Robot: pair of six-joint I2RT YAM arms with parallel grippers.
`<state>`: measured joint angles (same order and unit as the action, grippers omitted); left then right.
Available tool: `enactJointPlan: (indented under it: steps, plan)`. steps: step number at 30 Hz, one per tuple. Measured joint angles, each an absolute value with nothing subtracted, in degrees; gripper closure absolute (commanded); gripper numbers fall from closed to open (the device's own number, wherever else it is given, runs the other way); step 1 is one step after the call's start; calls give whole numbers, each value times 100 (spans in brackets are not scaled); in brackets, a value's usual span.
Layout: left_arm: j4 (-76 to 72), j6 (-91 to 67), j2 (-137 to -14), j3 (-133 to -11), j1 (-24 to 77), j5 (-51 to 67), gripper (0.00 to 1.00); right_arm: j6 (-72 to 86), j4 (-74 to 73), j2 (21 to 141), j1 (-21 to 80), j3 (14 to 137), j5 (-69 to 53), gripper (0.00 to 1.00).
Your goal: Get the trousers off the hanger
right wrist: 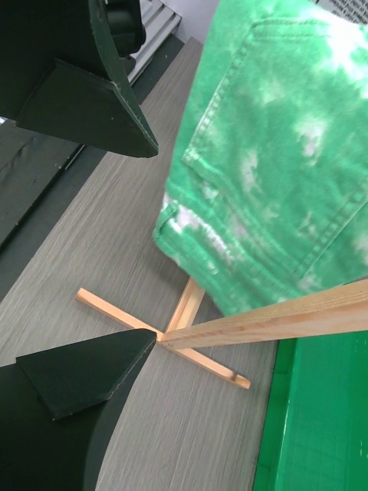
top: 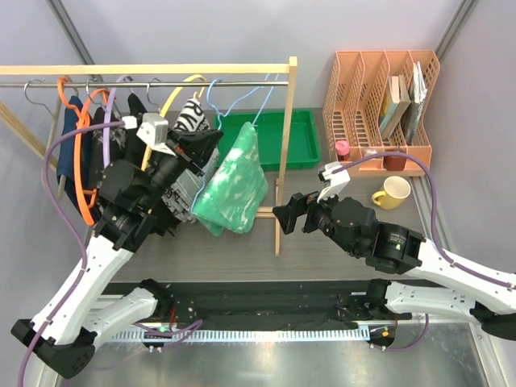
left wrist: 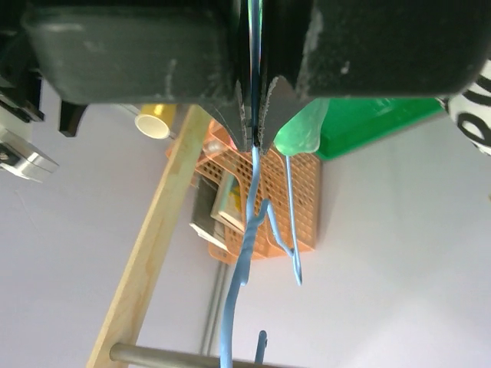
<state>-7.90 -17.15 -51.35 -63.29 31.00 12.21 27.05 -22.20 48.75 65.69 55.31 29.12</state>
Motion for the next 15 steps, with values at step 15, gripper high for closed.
enactJointPlan:
  steps: [15]
  plan:
    - [-3566, -1114, -5048, -5074, 3100, 1041, 100, 2217, -2233, 5212, 6569, 5531, 3168, 0]
